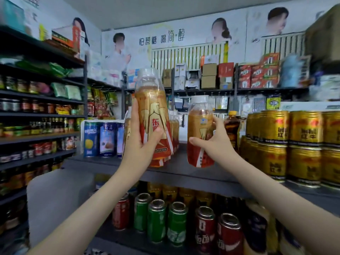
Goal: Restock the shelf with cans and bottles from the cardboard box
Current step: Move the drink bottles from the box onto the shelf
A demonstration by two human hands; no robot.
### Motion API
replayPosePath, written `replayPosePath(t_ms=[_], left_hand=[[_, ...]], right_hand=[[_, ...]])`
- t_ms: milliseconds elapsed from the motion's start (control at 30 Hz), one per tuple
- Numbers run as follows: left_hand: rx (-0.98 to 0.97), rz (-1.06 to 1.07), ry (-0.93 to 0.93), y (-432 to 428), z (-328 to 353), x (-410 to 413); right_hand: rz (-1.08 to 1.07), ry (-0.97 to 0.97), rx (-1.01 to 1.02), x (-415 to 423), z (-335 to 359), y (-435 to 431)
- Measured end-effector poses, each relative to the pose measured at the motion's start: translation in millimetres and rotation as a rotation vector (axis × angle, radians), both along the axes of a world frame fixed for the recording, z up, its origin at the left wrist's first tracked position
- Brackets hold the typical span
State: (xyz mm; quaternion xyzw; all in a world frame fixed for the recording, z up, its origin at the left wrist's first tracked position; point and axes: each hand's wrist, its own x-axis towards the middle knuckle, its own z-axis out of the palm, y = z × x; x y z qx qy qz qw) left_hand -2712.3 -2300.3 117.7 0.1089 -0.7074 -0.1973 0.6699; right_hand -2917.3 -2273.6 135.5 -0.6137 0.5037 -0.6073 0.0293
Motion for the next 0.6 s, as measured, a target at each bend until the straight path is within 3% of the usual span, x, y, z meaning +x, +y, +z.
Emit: replayPosePath(t_ms=[300,500,600], left_hand=[[0.061,0.011,0.012,-27.6,10.6,-5.1],[0.085,-0.079,0.021,-53.1,9.3,11.0],[0.075,-0.147,0.014,-67.3,6.4,19.2]], right_hand=[[-0.066,-0.118,0.094,-16.9,2.3,-64.6],[-0.21,-0.06,0.225,-15.8,-2.8,-95.2],[-0.242,0.007,0.387,-19.9,2.4,-106.6]])
